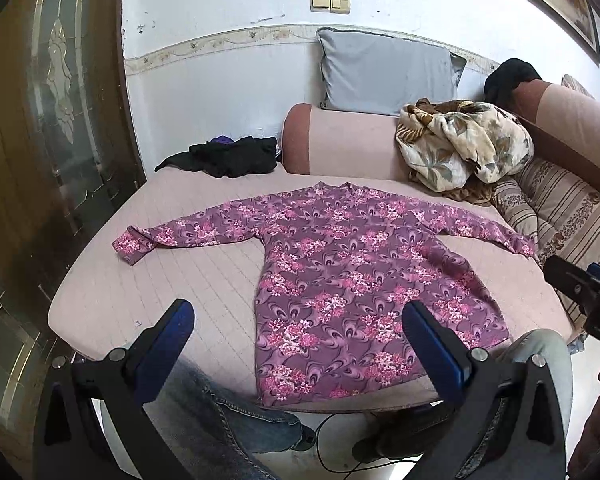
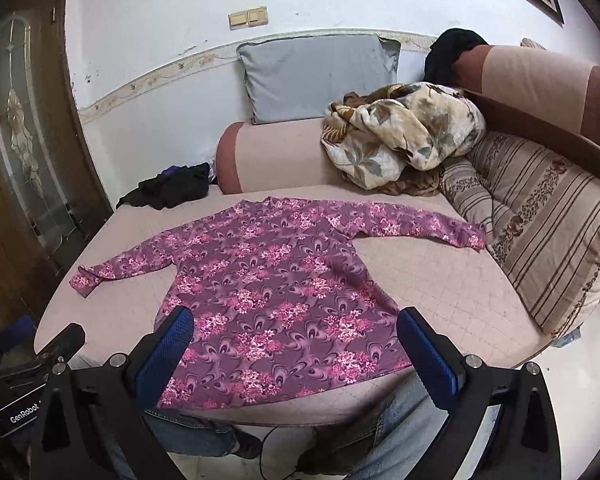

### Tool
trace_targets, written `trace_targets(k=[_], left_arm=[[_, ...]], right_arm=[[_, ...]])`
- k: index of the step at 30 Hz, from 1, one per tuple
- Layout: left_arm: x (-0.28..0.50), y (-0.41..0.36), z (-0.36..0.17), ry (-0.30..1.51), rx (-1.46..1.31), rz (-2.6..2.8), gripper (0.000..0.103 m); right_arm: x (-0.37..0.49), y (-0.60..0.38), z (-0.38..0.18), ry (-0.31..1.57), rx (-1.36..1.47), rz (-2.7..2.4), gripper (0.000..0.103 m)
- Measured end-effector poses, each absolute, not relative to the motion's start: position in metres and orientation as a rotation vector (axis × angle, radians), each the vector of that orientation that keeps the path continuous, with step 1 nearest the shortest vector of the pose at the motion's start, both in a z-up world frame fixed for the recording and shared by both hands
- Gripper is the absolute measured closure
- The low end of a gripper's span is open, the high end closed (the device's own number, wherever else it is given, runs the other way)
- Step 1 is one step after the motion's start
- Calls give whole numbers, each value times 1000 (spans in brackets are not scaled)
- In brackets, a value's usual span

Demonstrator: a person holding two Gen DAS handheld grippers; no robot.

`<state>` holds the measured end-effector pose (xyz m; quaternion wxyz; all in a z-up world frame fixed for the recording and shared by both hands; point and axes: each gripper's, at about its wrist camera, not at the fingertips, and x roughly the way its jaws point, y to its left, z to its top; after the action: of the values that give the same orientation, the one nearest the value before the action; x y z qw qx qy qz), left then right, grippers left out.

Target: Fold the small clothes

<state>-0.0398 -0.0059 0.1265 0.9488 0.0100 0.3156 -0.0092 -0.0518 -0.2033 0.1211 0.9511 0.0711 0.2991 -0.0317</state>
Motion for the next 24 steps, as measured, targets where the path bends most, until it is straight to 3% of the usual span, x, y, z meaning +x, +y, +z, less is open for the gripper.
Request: trace_targets(k=[24], left_arm=[[-38, 7, 130, 648, -5, -12, 0]], right_arm=[[-41, -183, 126, 625, 115, -38, 0]])
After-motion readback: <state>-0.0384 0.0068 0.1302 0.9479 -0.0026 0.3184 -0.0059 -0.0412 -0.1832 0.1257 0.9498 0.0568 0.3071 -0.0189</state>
